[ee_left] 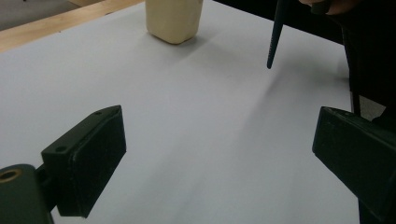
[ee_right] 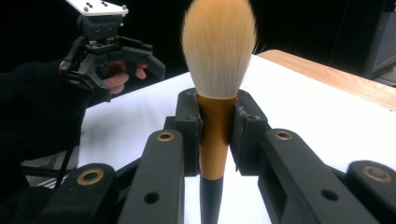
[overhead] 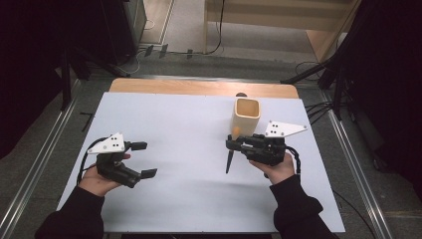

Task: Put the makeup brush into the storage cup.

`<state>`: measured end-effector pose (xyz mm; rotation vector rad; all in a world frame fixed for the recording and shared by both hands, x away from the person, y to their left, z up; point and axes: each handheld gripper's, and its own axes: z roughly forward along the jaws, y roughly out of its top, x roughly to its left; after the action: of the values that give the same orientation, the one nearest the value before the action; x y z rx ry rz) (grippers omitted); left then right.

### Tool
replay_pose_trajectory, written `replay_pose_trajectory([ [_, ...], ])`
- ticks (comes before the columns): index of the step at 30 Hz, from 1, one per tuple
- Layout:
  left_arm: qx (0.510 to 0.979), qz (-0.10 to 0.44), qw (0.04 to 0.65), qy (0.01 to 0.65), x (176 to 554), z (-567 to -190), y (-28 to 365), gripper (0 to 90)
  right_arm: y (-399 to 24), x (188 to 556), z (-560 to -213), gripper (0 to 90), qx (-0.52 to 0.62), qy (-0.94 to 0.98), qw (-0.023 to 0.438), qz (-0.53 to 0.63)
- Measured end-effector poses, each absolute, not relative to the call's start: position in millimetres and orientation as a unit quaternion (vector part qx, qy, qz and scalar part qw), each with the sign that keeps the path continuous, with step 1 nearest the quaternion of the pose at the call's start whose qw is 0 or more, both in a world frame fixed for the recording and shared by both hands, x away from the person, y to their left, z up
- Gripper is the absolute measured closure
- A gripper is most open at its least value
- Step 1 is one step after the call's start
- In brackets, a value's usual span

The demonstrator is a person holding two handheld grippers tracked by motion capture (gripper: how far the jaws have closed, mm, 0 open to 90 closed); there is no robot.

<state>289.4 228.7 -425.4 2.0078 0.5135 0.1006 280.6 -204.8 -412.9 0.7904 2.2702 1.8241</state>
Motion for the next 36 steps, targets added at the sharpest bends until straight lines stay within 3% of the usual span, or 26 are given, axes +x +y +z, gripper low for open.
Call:
replay_pose_trajectory([
  [36,0.823,0.058,0.513,0.235,290.1,-429.2,250.3,4.7,-228.9,290.6,-393.2,76.7,0.300,0.735,0.097,0.600],
])
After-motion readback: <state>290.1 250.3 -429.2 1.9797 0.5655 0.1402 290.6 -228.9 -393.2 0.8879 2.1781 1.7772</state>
